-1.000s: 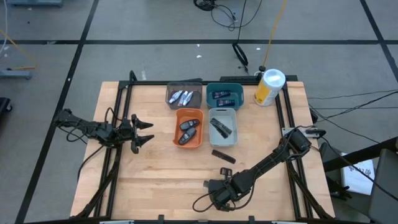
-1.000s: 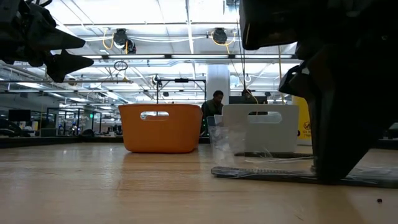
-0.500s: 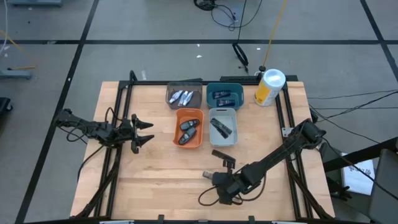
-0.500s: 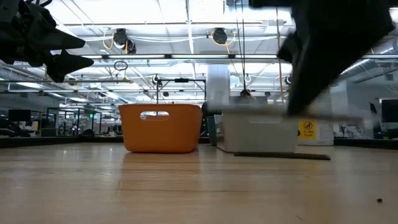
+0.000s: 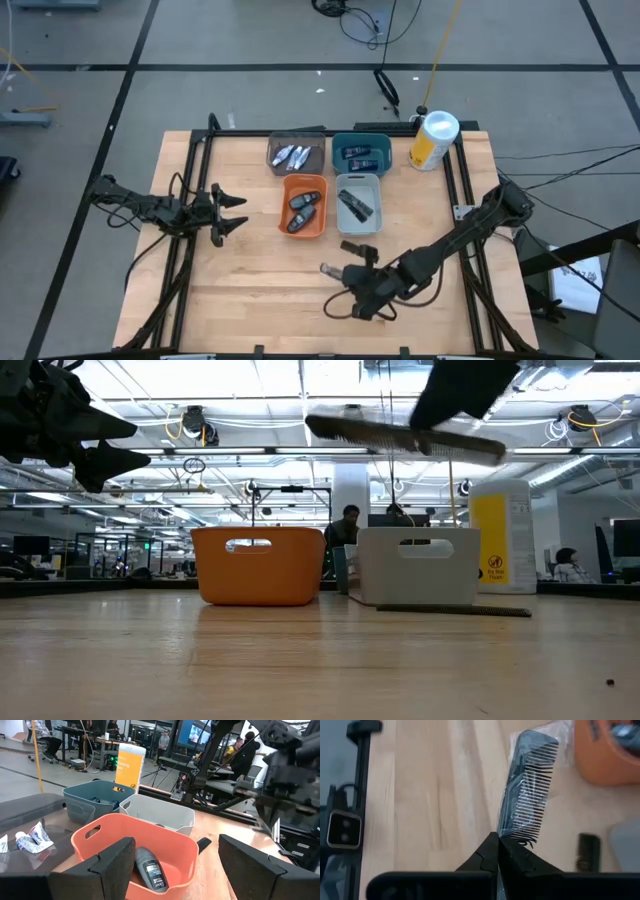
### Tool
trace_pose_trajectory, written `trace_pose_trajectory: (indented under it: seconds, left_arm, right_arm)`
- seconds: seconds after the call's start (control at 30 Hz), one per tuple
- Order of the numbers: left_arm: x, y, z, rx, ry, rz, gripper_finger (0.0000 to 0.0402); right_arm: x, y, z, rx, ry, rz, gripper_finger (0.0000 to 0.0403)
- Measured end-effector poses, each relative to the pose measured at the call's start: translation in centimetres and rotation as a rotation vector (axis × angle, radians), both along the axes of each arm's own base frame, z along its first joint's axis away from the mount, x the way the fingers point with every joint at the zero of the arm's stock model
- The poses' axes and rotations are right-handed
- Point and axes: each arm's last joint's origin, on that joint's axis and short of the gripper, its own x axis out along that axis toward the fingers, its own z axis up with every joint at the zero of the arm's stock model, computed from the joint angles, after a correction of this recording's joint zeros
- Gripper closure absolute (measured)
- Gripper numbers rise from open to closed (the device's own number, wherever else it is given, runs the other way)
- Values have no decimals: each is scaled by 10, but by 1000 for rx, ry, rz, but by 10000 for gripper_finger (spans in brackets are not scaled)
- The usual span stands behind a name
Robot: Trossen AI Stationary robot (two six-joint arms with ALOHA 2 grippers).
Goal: Pick & Place Travel size toiletries
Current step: Put the black comb into the gray bin
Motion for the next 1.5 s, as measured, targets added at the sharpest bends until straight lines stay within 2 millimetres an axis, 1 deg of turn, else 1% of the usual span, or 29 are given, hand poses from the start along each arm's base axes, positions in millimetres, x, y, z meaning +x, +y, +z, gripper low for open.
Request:
trace_pose_trajectory:
  seconds: [0.2,0.33,0.57,0.73,0.93,1.1,1.2,1.37,1.5]
  left_arm:
    - [0,0,0,-2,-3,0,119]
    - [0,0,0,-2,-3,0,119]
    - [0,0,0,-2,-4,-1,119]
    - [0,0,0,-2,-4,0,119]
    - [0,0,0,-3,-4,-1,119]
    - [0,0,1,-7,-14,-1,119]
    - [0,0,1,-7,-13,-1,119]
    - [0,0,1,-6,-13,-1,119]
    - [0,0,1,-6,-13,-1,119]
  right_arm:
    - [2,-20,17,2,-34,-29,402]
    - [3,-40,31,-2,-48,-67,402]
    - [-1,-88,50,-13,-28,-190,403]
    - [-2,-128,55,-29,19,-297,403]
    - [-1,-169,49,-22,95,-363,403]
    - [-5,-195,29,22,164,-408,403]
    - [-9,-205,16,25,198,-442,403]
    - [-15,-214,-7,35,209,-474,403]
    - [-18,-218,-18,61,218,-477,403]
